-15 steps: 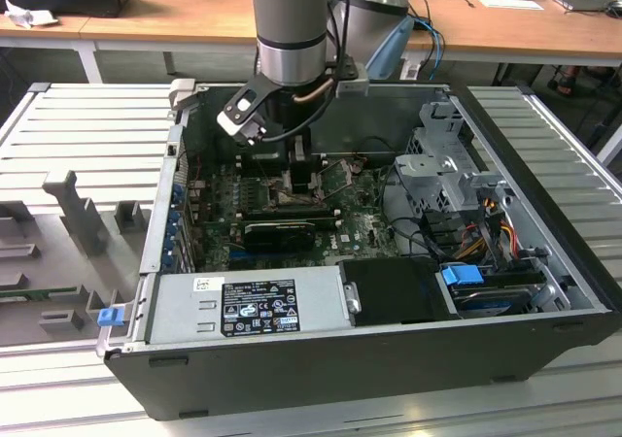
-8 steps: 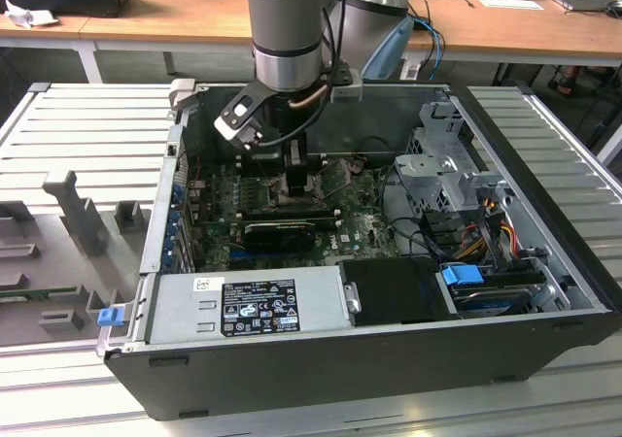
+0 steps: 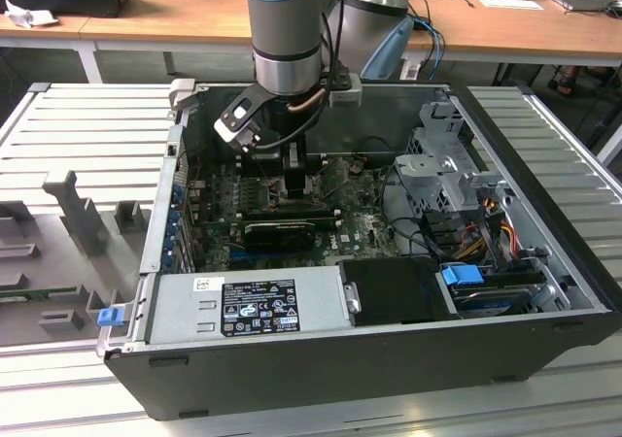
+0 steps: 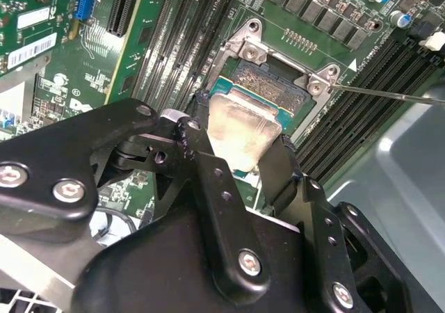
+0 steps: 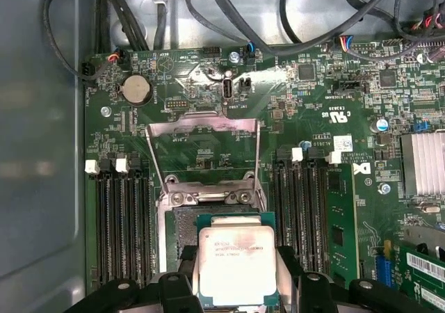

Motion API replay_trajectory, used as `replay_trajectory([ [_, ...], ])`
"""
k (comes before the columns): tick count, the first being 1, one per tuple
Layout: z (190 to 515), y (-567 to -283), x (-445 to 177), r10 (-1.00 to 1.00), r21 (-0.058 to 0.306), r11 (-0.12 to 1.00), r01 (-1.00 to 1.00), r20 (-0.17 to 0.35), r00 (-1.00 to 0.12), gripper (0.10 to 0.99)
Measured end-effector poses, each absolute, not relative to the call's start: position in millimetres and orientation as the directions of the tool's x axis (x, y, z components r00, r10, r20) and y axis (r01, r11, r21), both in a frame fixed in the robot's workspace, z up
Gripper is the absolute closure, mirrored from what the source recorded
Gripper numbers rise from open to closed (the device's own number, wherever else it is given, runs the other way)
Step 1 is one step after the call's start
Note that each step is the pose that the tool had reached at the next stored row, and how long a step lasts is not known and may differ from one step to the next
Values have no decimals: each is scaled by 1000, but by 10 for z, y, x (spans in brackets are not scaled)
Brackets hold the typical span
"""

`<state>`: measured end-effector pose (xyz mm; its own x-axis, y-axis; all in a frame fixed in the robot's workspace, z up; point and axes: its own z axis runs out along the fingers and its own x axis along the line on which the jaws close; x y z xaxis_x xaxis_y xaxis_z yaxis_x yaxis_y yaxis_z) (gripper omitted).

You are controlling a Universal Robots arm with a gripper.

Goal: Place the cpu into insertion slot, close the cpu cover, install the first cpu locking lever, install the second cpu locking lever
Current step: 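Place the cpu into insertion slot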

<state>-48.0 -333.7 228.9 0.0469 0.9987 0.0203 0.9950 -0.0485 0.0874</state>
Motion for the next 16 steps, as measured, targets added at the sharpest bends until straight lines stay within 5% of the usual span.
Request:
replay_trajectory([
  [16, 2168, -3296, -489, 999, 87, -36, 996, 22, 34, 557],
])
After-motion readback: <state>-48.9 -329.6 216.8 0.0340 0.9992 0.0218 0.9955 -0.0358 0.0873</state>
